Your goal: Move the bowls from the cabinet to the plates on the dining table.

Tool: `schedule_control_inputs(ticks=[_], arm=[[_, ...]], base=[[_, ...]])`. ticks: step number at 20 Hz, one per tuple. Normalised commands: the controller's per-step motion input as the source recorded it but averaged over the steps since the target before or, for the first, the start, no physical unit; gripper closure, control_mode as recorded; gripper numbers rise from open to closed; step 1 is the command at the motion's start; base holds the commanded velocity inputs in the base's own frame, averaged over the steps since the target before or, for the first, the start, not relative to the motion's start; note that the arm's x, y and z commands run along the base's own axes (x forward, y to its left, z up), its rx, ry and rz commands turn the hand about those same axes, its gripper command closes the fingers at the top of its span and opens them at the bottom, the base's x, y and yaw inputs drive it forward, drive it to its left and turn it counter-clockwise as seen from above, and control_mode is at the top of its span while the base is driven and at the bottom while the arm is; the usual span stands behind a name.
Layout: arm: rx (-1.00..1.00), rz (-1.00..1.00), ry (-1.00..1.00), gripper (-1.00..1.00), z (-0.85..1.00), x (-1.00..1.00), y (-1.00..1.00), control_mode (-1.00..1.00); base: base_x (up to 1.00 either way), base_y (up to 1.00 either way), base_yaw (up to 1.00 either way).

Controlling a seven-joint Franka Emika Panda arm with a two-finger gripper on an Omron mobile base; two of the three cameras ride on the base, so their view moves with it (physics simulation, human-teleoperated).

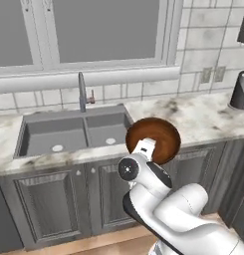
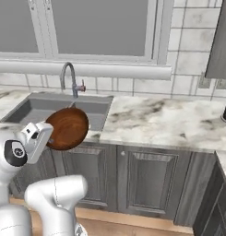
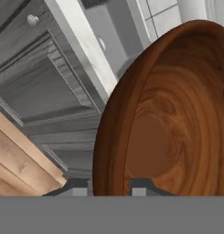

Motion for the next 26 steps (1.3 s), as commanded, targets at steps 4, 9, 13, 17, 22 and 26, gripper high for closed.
schedule_control_inputs(ticks=[4, 9, 13, 17, 22, 26], arm=[[0.00, 0.00, 0.00, 1.00, 0.00, 0.00, 0.00, 1.00], [0.00, 0.00, 0.00, 1.00, 0.00, 0.00, 0.00, 1.00], [0.00, 0.00, 0.00, 1.00, 0.00, 0.00, 0.00, 1.00], [0.00, 0.00, 0.00, 1.00, 0.00, 0.00, 0.00, 1.00], [0.00, 0.00, 0.00, 1.00, 0.00, 0.00, 0.00, 1.00], [0.00, 0.00, 0.00, 1.00, 0.00, 0.00, 0.00, 1.00]], base=[[-0.21, 0.00, 0.50], [-0.20, 0.00, 0.49], [-0.17, 0.01, 0.49], [-0.11, 0.04, 0.47], [-0.02, 0.07, 0.45], [0.00, 0.10, 0.46]])
